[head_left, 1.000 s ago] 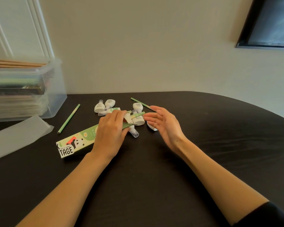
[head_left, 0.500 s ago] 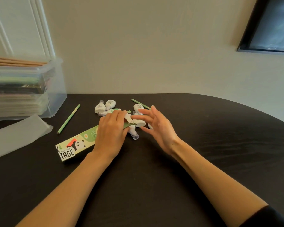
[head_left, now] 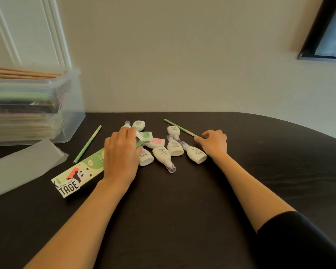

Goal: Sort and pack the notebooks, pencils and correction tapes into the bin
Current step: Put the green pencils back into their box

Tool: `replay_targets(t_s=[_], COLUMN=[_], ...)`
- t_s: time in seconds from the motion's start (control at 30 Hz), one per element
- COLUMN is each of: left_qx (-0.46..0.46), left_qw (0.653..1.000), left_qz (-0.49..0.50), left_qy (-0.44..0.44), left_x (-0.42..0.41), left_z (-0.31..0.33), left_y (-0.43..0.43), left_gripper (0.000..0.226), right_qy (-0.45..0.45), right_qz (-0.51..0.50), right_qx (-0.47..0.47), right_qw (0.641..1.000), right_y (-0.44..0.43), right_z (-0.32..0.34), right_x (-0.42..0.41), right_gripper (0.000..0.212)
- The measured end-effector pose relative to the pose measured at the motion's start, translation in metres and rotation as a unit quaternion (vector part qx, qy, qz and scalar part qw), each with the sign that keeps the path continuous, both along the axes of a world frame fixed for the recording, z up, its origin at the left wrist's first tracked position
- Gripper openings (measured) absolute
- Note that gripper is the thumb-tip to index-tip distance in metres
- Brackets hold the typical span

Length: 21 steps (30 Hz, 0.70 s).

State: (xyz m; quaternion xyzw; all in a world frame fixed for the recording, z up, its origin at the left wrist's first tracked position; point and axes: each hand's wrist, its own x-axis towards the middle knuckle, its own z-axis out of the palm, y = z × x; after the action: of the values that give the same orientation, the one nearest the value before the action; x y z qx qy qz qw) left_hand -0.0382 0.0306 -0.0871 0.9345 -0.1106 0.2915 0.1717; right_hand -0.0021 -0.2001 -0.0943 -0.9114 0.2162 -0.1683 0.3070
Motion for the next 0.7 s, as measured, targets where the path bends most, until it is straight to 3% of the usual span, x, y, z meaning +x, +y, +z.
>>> replay_targets(t_s=[0.1, 0.27, 0.43, 0.57, 0.7], left_qx=[-0.003, 0.003, 0.006, 0.012, -0.005], left_qw=[1.000, 1.000, 1.000, 1.000, 0.998], left_qz=[0.003, -0.003, -0.009, 0.014, 0.056], left_qy=[-0.002, -0.001, -0.012, -0.021, -0.017], left_x=[0.005, 0.002, -0.010, -0.021, -0.028], left_z=[-0.001, 0.000, 0.007, 0.013, 0.015], left_y=[0.000, 0.000, 0.011, 0.038, 0.080], left_gripper=[0.047, 0.044, 0.040, 0.044, 0.044], right_qy=[0.021, 0.059, -0.043, -0.131, -0.114], right_qz=[0.007, -0.029, -0.058, 0.030, 0.137], right_qx=[-0.025, -0.047, 0.040, 0.087, 0.120], right_qw=[0.999, 0.997, 0.997, 0.987, 0.977], right_y=[0.002, 0.003, 0.015, 0.059, 0.124], right_z=[0.000, 0.003, 0.011, 0.027, 0.035], right_x=[0.011, 0.010, -0.007, -0.024, -0.041], right_gripper=[0.022, 0.035, 0.024, 0.014, 0.018])
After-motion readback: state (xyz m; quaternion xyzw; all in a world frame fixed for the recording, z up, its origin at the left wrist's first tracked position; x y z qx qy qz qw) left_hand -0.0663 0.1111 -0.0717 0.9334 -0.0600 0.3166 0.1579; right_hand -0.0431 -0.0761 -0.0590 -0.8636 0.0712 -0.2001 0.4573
